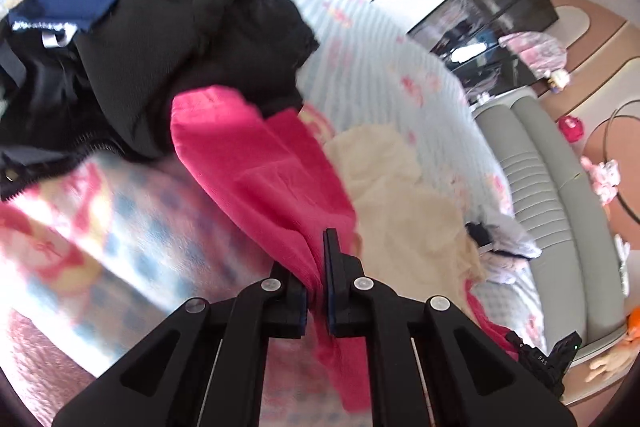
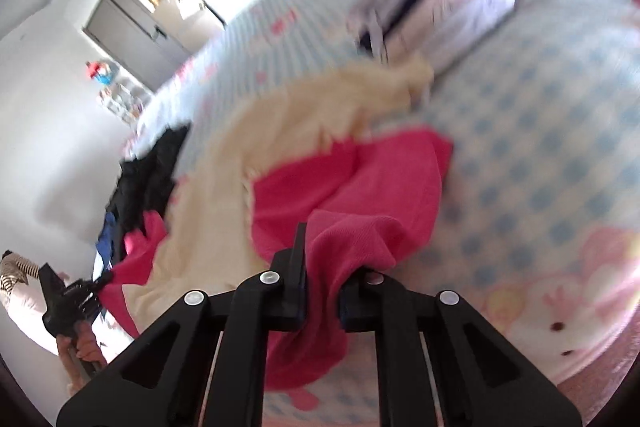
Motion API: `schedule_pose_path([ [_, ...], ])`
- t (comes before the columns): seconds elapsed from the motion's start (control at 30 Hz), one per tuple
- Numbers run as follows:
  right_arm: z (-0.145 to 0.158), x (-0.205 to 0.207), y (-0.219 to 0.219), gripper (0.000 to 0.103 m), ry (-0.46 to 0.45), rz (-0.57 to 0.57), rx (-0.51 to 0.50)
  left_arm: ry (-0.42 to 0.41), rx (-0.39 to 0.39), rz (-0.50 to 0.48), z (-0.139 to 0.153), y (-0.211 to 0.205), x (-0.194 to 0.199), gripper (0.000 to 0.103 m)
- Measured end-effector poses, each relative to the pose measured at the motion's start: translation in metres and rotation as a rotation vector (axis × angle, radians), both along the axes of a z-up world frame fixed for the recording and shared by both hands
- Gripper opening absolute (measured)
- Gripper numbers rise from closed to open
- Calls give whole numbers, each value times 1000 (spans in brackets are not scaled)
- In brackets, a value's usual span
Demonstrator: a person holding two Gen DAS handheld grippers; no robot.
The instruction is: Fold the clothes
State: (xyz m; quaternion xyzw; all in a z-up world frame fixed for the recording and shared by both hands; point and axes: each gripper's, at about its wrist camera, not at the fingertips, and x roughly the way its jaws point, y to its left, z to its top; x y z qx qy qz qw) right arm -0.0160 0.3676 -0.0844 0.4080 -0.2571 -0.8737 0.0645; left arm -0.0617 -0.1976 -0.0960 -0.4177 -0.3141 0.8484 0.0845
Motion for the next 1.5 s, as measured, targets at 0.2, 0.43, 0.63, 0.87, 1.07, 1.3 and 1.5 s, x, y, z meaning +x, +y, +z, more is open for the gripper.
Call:
schedule_pose_path([
  [0.2, -11, 22, 10, 9, -83, -100, 117, -77, 56, 73, -32, -25, 28, 7],
  [0.43, -30, 45, 14, 25, -130, -69, 37, -136, 177, -19, -65, -12, 46, 36],
  [0.63, -48, 56, 1, 32, -224, 69, 46, -255, 198, -132, -89, 11, 54, 37],
  [0.87, -79, 43, -33, 40, -329, 215, 53, -342, 89, -245, -107, 46, 46, 38],
  [1.07, -29, 21, -29, 24, -129, 148, 10, -196, 145, -324, -55, 53, 10, 41],
  [1.3, -13, 9, -32, 27, -96, 105, 88, -159, 129, -268, -44, 48, -4, 43],
  [1.5, -75, 29, -43, 38, -307, 288, 30, -195, 76, -373, -67, 58, 21, 48],
])
